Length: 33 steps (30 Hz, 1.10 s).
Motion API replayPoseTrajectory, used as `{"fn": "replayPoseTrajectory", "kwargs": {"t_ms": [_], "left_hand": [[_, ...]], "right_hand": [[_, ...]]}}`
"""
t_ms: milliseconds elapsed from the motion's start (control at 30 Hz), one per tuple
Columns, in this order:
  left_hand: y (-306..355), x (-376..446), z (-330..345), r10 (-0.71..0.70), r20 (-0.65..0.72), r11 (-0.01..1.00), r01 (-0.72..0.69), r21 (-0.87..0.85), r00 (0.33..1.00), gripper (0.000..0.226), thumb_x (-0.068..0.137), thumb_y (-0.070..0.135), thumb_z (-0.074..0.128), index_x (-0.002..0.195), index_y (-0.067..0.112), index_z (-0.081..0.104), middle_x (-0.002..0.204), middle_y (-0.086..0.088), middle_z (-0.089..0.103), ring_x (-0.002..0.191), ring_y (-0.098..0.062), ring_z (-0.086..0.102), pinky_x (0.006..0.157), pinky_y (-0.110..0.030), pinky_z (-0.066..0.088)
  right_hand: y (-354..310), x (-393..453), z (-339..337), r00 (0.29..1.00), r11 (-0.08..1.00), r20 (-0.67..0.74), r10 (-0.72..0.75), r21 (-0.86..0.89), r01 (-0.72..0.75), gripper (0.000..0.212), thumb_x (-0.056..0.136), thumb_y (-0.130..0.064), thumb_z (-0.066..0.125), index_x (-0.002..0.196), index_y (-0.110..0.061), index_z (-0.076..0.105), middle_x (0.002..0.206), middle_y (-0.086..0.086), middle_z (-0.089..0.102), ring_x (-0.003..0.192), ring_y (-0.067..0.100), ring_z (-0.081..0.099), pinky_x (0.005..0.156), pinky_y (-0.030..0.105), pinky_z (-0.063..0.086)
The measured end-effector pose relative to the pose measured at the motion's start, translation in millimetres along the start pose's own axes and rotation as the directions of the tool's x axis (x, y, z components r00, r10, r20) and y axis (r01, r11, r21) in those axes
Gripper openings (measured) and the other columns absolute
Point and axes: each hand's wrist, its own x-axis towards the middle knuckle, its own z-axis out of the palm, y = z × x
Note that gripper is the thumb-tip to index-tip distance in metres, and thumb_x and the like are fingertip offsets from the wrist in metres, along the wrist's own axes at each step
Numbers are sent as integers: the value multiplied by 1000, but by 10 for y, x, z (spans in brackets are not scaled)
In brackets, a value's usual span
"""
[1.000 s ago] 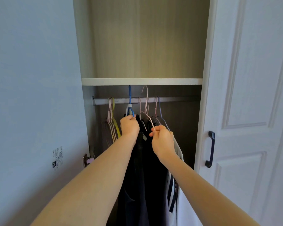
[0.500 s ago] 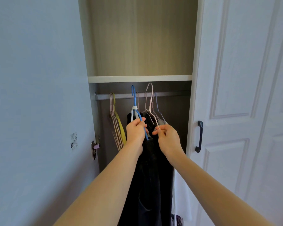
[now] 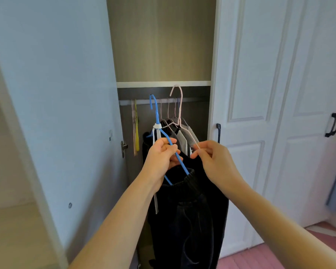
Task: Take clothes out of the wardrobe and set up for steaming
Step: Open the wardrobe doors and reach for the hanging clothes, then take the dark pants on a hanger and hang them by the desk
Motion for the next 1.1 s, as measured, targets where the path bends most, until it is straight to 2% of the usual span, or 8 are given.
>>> {"fn": "replayPoseTrajectory", "kwargs": {"t_ms": [167,267,333,467,633,733,867,1100], "left_hand": [[118,-601,-19,35,89,998,-31,-51,995,22,95,7,53,116,14,57,85,-10,64,76,-20,67,71,-30,56],[188,-915,-60,51,116,997,-45,-55,992,24,94,6,54,117,15,57,87,-11,65,75,-20,69,70,-29,56],[235,-1102,-97,45,133,998,-38,-56,990,25,94,6,55,117,15,57,88,-12,66,75,-20,69,69,-28,56],[304,-1436,-125,39,194,995,-19,-100,980,23,93,6,57,114,14,58,89,-13,67,76,-24,70,70,-31,57],[338,-1743,-146,52,188,978,-11,-209,981,18,97,12,52,111,6,61,84,-10,69,83,-28,71,72,-34,57],[339,-1948,-172,57,205,972,-8,-233,977,20,97,11,51,110,1,63,91,-12,72,90,-26,71,74,-31,57],[342,-2281,-268,11,222,957,54,-287,975,21,96,8,51,113,0,62,96,-14,73,88,-26,72,73,-30,58],[383,-2965,-529,-10,235,955,79,-285,972,25,94,7,55,116,-1,64,97,-5,75,88,-24,72,72,-30,58]], "right_hand": [[-228,-558,-202,998,998,-55,-43,-41,40,13,97,-17,50,101,-22,61,83,-9,68,74,13,65,53,11,47],[-323,-844,-317,998,999,-47,-42,-26,41,14,97,-15,49,100,-22,61,82,-8,68,57,3,57,44,9,40],[-372,-1007,-390,998,999,-46,-47,-16,47,15,96,-13,49,99,-21,62,81,-7,68,52,-2,53,44,7,37],[-484,-1289,-491,996,997,-44,-74,-38,73,16,95,-13,50,97,-23,62,78,-8,69,63,-4,59,55,7,43],[-624,-1570,-522,996,996,-55,-73,-45,71,17,95,-14,51,95,-26,62,77,-9,68,73,1,64,65,15,49],[-736,-1756,-521,995,994,-49,-84,-68,80,18,95,-14,51,91,-30,60,75,-11,68,74,-2,64,64,10,50],[-892,-2081,-530,997,995,-51,-63,-80,58,17,94,-14,53,91,-28,62,75,-10,69,74,-2,64,64,9,48],[-1200,-2817,-584,996,992,-81,-34,-122,24,16,94,-13,53,97,-24,64,76,-8,70,77,1,65,68,9,47]]}}
